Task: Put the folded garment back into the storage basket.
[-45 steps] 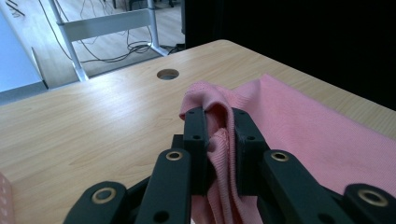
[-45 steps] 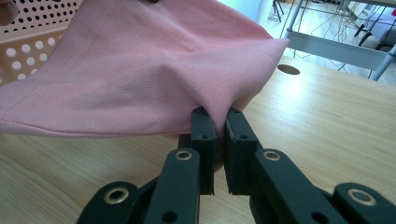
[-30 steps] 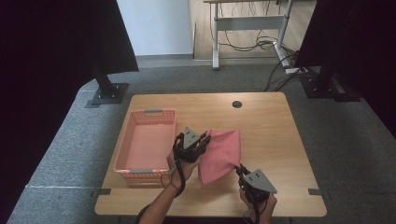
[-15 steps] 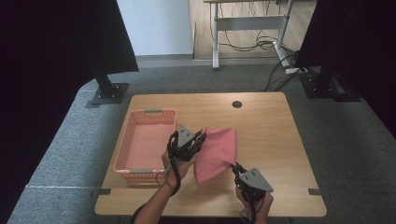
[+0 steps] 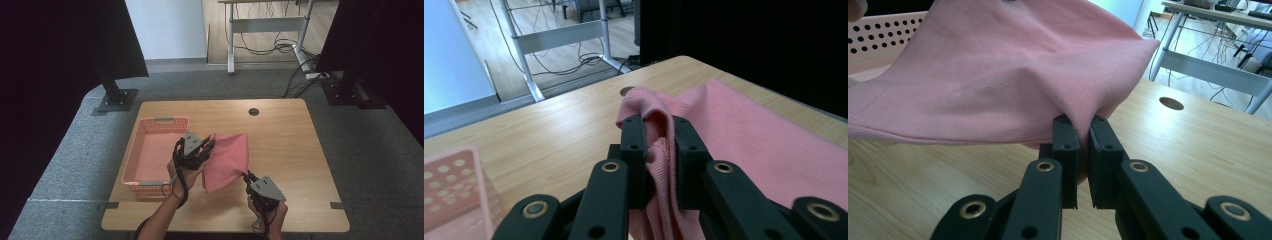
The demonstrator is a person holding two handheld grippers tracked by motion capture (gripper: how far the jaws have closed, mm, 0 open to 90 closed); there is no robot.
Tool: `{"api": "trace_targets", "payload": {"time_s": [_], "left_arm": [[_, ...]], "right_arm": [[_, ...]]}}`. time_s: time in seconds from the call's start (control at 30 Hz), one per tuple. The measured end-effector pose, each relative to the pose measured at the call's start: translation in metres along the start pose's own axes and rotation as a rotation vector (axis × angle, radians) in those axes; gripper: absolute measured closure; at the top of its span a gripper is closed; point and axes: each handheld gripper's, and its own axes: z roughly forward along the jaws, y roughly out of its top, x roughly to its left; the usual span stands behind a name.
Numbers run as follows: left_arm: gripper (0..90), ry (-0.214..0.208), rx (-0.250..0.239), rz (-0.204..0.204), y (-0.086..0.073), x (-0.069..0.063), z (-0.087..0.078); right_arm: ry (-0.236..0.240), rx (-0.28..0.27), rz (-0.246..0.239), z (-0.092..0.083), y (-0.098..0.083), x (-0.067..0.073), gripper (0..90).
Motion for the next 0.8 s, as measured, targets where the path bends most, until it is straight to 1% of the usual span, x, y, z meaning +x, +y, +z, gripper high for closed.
{"api": "trace_targets", "payload": {"time_s": [0.33, 0.8], "left_arm": [[78.1, 0.025, 0.004, 0.002, 0.003, 0.013, -0.009], [78.1, 0.059, 0.002, -0.001, 0.004, 0.032, -0.023]], "right_arm": [[0.013, -0.006, -0.006, 0.008, 0.009, 0.007, 84.0], [0.037, -0.012, -0.016, 0.022, 0.023, 0.021, 84.0]]}}
